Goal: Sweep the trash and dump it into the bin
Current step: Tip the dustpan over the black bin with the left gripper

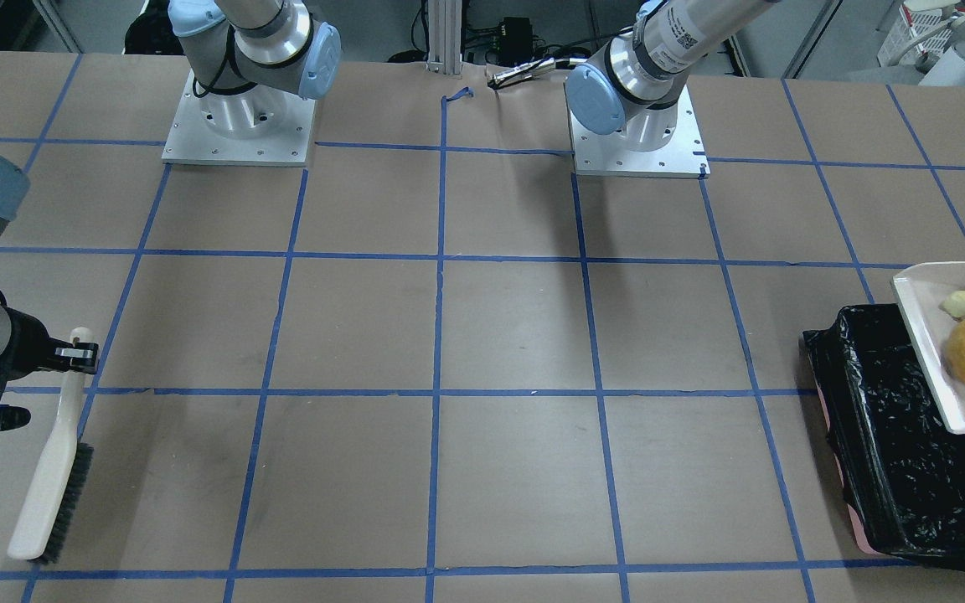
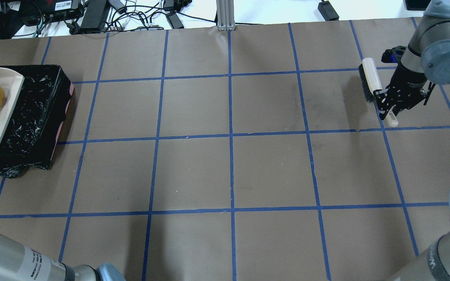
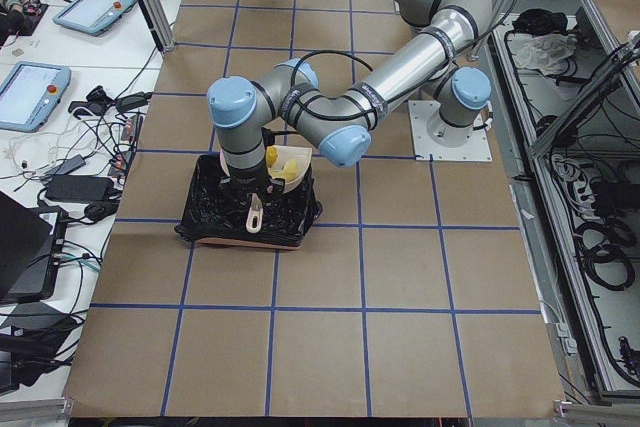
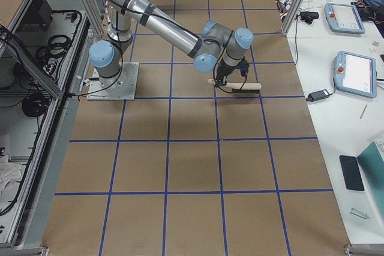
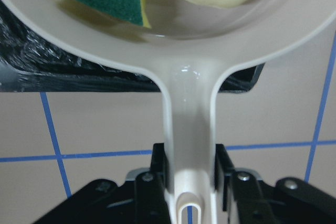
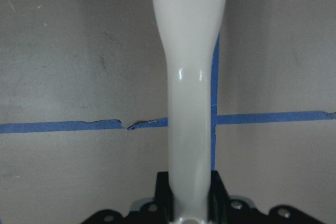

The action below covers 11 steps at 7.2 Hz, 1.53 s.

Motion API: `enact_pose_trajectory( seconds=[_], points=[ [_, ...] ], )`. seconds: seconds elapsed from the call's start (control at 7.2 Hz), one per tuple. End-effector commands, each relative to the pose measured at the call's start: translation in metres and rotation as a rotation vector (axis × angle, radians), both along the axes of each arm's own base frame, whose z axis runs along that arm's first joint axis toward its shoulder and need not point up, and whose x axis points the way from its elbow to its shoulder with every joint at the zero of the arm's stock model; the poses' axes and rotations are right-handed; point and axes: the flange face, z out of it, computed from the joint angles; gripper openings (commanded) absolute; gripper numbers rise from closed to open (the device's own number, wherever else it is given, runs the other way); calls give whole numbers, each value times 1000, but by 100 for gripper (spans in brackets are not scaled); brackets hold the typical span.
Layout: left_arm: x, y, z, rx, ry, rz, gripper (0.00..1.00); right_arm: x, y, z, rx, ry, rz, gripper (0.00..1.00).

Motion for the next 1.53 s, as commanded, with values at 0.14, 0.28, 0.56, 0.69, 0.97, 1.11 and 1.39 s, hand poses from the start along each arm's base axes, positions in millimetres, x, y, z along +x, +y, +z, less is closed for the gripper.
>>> enact_pose_trajectory(
  seconds=[0.14,0.28,0.56,0.69,0.97,1.11,1.39],
  points=[
    [10,-11,-4,61,-123,-85,0,-1,0,-3,7,1,5,0],
    [7,-16,-5,77,-151,-94,0,-1,0,-3,7,-1,18,0],
    [-17,-32,2,115,-240,-133,0,-1,0,-4,9,-3,26,10],
    [-27,-38,4,131,-277,-145,0,-1,0,-4,9,-3,27,14],
    [-27,-41,-1,120,-313,-179,0,-1,-1,-8,13,-7,27,21],
    [-27,-40,-6,119,-319,-193,0,-1,-2,-11,18,-9,27,24],
    [-36,-45,-9,124,-403,-239,0,-2,-3,-10,10,-5,27,43]
  ],
)
